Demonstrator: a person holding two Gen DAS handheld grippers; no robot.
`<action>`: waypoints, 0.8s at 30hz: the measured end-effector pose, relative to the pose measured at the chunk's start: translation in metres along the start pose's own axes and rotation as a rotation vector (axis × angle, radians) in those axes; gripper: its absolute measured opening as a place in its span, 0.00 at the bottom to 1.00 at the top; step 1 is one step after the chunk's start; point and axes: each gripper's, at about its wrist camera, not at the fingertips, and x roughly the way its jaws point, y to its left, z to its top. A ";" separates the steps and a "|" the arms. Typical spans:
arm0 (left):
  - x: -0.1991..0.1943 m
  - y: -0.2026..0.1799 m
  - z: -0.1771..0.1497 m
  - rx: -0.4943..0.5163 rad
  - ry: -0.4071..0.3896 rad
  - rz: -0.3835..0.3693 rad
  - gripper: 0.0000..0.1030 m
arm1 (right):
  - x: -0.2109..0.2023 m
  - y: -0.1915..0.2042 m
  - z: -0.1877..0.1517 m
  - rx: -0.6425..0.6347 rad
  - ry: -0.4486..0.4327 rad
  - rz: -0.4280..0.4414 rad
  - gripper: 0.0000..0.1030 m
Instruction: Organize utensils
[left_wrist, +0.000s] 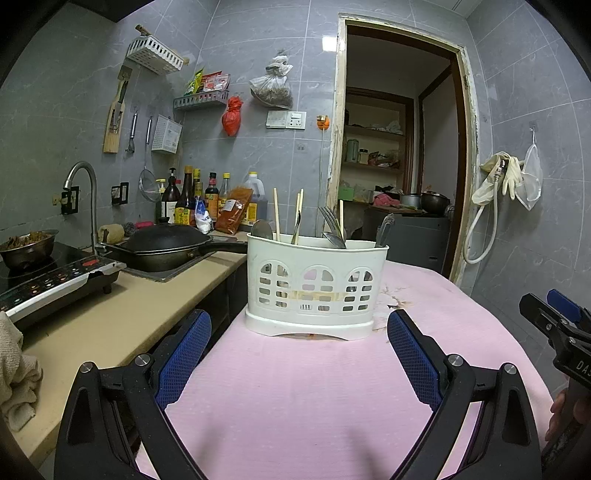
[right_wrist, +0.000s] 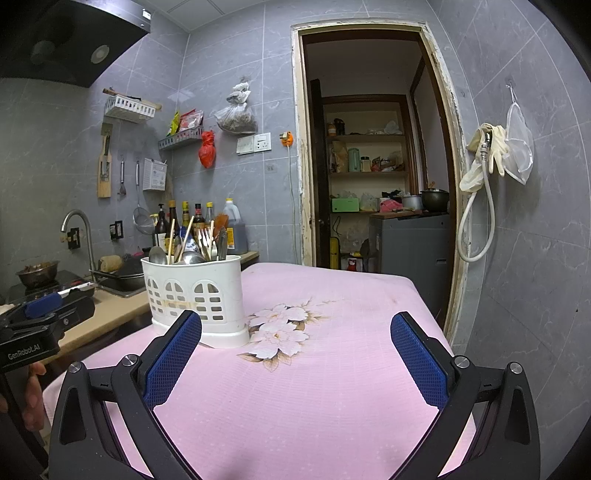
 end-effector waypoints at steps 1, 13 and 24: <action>0.000 0.001 0.000 0.000 0.000 0.000 0.91 | 0.000 0.000 0.000 0.000 0.000 0.000 1.00; -0.001 0.001 -0.002 0.006 0.001 0.035 0.91 | 0.000 0.000 0.000 -0.002 0.001 0.000 1.00; 0.002 0.001 -0.005 0.024 0.001 0.049 0.91 | 0.001 0.002 0.000 -0.002 0.002 -0.001 1.00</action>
